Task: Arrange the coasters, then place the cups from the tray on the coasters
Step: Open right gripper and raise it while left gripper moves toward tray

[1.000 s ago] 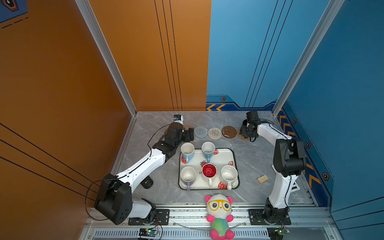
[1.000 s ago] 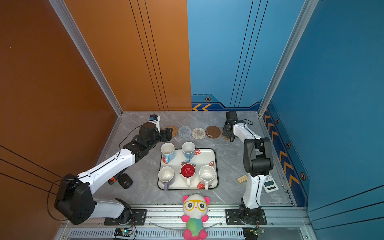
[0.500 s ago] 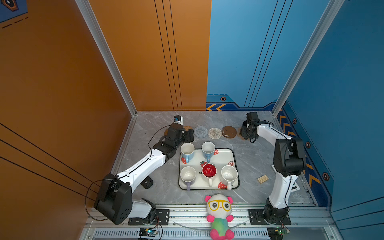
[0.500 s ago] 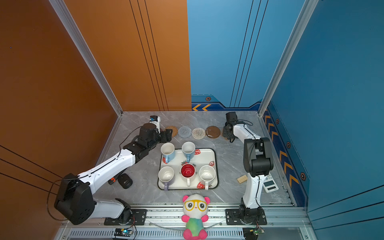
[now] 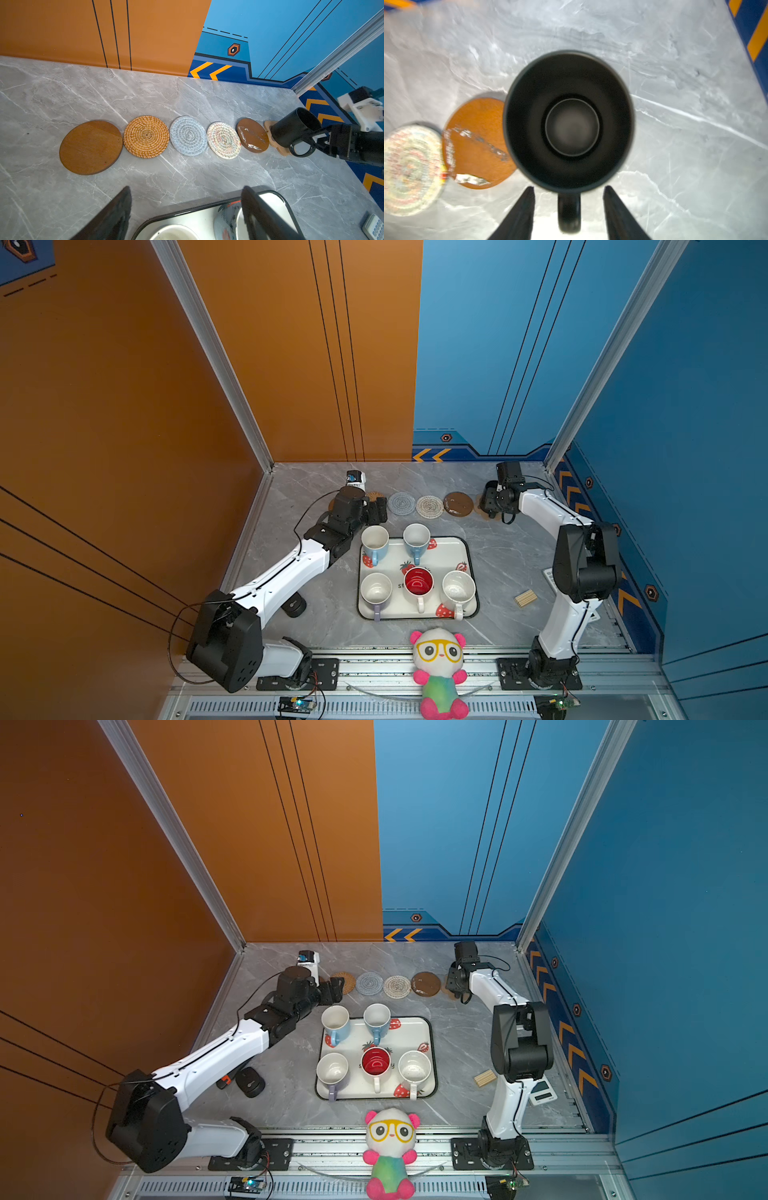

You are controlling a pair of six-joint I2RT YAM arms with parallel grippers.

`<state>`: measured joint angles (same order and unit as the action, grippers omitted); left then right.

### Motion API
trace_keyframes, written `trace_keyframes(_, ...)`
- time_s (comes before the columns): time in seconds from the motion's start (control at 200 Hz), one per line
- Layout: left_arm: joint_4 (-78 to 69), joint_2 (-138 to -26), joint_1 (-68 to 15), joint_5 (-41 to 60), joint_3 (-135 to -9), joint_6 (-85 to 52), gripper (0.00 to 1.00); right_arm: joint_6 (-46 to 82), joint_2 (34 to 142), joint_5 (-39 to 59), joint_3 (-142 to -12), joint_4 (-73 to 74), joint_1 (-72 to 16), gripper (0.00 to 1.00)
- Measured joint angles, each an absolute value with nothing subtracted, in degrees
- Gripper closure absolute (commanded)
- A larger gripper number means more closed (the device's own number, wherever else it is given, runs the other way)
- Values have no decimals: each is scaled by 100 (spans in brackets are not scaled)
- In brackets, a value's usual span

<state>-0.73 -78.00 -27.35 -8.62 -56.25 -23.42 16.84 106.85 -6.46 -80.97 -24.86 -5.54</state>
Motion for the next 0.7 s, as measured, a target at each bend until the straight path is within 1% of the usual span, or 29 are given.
trace_keyframes(0.25, -23, -7773, -2611, -803, -5625, -2335, 16, 1826, 9426, -1072, -7835, -2617, -624, 26)
trace_keyframes(0.346, 78, -7699, -2587, -803, -5625, -2333, 16, 1859, 8860, -1332, -7765, -2657, -847, 26)
trace_keyframes(0.486, 554, -7699, -2587, -784, -5787, -2248, 18, 2010, 8027, -1531, -7516, -2589, -1444, 29)
trace_keyframes(0.586, 1212, -7900, -2620, -775, -6287, -2073, 21, 2261, 7653, -1559, -7297, -2403, -1852, 30)
trace_keyframes(0.701, 1977, -8178, -2753, -851, -6897, -1837, 21, 2611, 7443, -1636, -6908, -2023, -2235, 31)
